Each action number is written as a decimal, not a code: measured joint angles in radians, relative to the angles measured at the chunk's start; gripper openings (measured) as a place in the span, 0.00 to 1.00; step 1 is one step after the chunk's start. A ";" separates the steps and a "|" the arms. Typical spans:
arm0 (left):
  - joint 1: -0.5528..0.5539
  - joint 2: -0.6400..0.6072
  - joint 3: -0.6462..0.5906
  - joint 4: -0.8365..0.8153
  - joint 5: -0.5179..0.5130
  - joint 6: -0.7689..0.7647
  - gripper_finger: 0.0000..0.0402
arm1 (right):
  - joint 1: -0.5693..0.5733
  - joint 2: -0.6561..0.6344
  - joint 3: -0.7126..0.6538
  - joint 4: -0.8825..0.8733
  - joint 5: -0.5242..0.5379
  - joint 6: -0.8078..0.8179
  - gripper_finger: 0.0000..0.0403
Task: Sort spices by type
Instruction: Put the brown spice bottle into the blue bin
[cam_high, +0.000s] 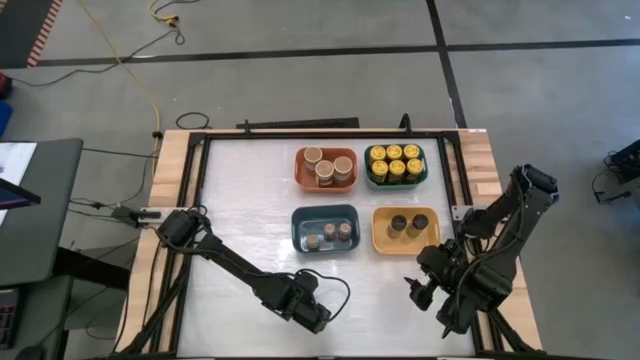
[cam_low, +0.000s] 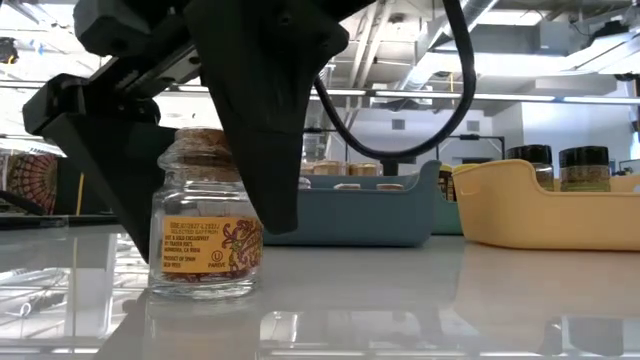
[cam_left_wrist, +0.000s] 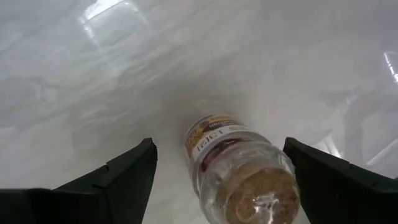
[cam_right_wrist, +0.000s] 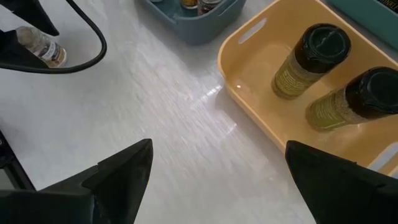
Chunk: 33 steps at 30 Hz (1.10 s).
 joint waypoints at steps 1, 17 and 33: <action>0.000 0.000 0.000 0.000 -0.001 0.003 0.82 | 0.000 0.000 0.000 0.000 0.000 0.000 0.97; 0.000 0.000 0.000 -0.004 0.007 0.001 0.53 | 0.000 0.000 0.000 -0.006 0.000 0.000 0.97; 0.020 -0.008 0.000 0.001 0.035 0.111 0.48 | 0.000 0.000 0.000 -0.008 0.001 -0.009 0.97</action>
